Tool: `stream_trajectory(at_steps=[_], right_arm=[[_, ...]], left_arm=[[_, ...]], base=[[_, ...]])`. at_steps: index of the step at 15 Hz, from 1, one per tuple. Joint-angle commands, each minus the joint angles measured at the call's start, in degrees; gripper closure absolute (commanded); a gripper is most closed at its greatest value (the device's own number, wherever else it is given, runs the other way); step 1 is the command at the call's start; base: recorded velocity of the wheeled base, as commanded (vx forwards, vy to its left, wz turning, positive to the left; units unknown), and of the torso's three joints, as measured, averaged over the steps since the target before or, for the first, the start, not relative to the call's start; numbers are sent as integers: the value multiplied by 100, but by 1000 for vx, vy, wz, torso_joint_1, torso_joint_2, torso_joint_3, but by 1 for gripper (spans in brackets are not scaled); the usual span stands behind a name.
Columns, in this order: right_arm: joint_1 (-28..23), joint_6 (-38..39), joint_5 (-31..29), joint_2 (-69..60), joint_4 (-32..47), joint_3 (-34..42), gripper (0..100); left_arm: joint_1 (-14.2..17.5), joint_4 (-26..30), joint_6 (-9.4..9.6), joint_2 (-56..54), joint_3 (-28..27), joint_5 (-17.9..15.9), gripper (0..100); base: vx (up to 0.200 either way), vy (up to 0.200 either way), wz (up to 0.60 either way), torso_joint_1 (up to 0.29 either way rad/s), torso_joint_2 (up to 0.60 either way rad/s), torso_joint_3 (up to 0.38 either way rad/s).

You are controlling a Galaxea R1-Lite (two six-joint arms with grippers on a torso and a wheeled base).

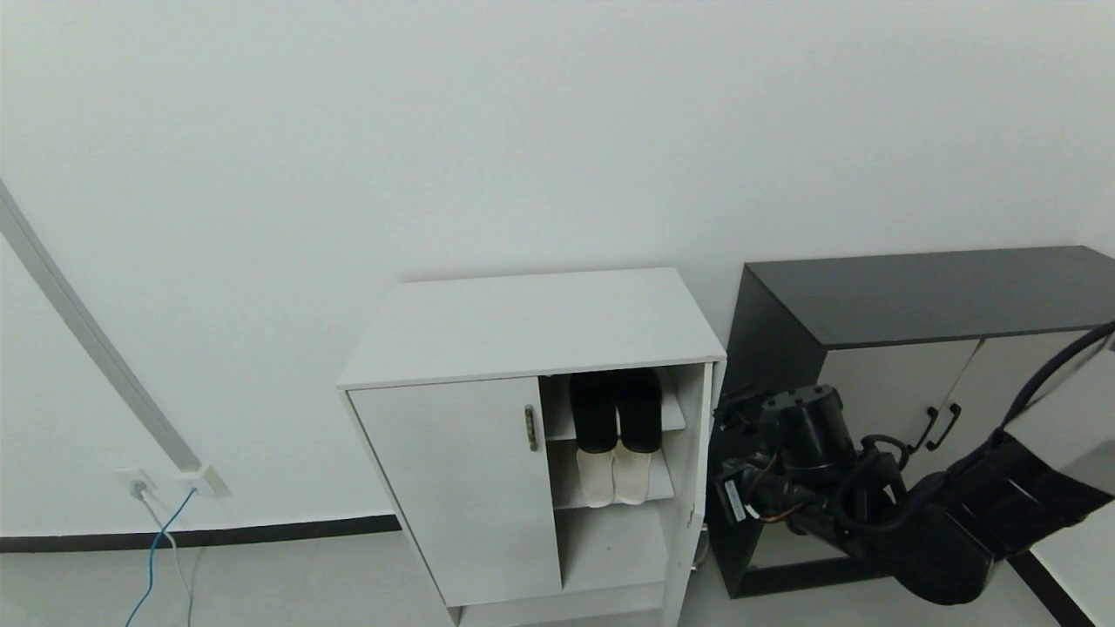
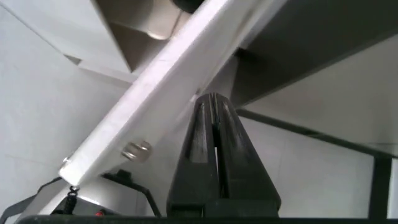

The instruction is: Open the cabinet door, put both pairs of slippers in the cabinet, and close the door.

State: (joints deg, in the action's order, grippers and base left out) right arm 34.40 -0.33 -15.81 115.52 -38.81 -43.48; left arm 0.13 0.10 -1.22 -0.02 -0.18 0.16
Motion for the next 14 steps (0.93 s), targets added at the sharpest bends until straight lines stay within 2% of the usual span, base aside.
stream_trajectory(at_steps=[1,4,13,14], right_arm=[[137,33,25,507,-416,-37,100],[251,103,52,902,-1304,-143,100],[251,112,236,876,-1673,-46,100],[251,103,245,876,-1673,-37,100]], left_arm=[[4,-1,-1,2,1,2,100],[4,-1,-1,2,1,2,100],[4,-1,-1,2,1,19,100],[4,-1,-1,2,1,54,100]], base=[[0,0,0,0,0,0],[0,0,0,0,0,0],[0,0,0,0,0,0],[0,0,600,7,2,2]])
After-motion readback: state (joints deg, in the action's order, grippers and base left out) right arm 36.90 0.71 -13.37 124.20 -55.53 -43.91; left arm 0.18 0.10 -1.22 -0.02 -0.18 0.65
